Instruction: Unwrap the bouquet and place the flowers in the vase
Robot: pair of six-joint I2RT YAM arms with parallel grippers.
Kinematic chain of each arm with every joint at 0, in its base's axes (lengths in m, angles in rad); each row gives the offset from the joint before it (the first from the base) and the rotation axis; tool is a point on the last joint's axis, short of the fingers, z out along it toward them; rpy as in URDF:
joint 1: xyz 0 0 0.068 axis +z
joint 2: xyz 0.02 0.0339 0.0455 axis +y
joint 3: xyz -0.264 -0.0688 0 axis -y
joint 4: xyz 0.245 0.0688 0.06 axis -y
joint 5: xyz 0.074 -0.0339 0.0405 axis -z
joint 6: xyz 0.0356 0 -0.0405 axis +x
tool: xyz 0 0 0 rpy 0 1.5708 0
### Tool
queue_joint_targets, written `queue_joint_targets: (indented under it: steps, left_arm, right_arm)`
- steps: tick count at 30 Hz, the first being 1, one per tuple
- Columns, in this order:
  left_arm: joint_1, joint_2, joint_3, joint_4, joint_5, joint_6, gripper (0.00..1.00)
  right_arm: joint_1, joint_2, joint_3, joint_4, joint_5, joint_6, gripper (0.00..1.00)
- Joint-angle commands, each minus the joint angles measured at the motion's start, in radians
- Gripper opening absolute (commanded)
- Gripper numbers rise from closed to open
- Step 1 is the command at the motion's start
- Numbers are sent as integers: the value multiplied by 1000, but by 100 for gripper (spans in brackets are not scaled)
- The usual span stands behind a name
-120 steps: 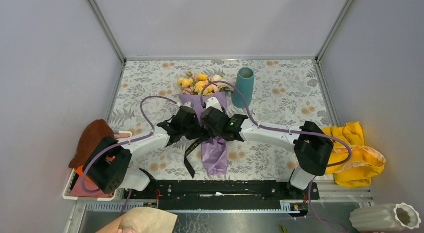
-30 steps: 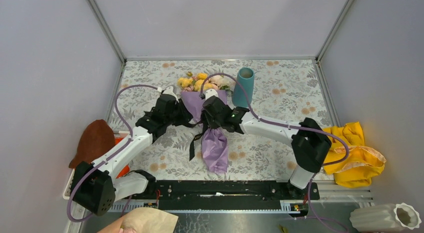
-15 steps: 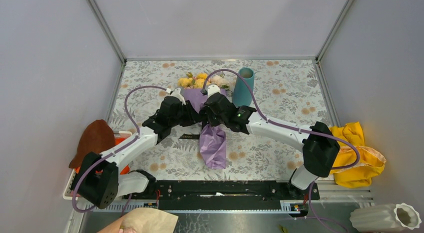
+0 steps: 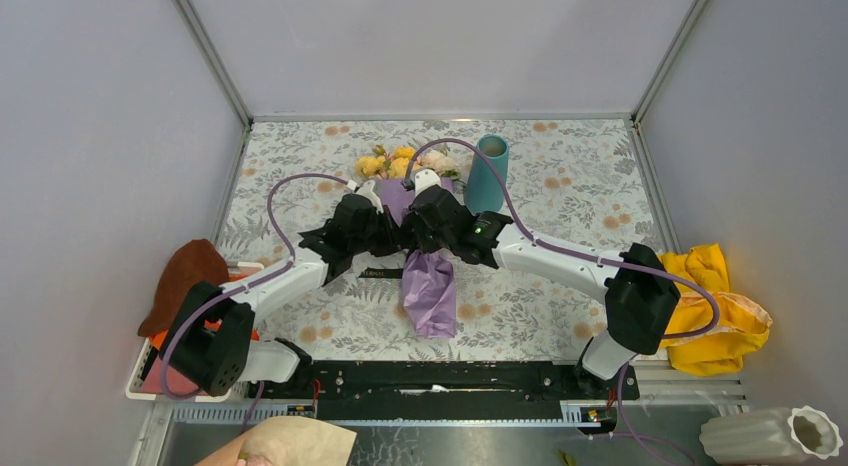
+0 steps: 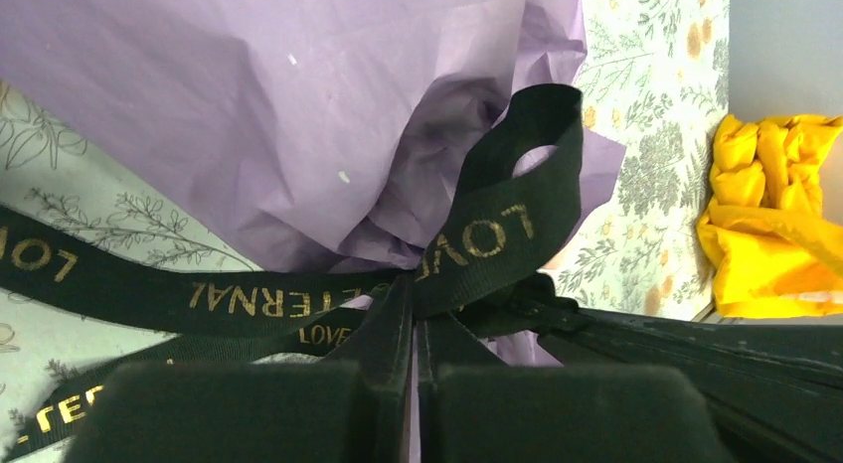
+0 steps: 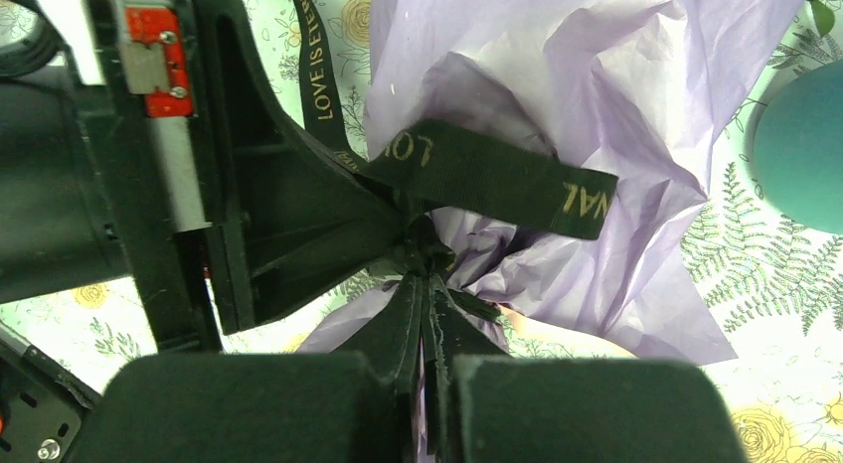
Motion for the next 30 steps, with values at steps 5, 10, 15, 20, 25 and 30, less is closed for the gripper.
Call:
queue_joint_targets:
  steps: [5, 10, 15, 20, 25, 30]
  left_arm:
    - [-9, 0, -37, 100, 56, -10, 0]
    - [-9, -129, -26, -7, 13, 42, 0]
    - [-9, -239, 17, -140, -95, 86, 0]
    - [-9, -260, 36, -186, -140, 95, 0]
    - [-9, -247, 64, -204, -186, 93, 0]
    - [-8, -181, 83, -203, -249, 108, 0]
  right_arm:
    - [-9, -33, 14, 8, 90, -16, 0]
    - [-37, -34, 5, -15, 123, -18, 2]
    - [-55, -20, 8, -27, 153, -2, 6]
    - [-64, 1, 28, -66, 180, 10, 7]
    - [-66, -9, 16, -70, 171, 19, 8]
    - [-66, -53, 14, -38, 106, 11, 1]
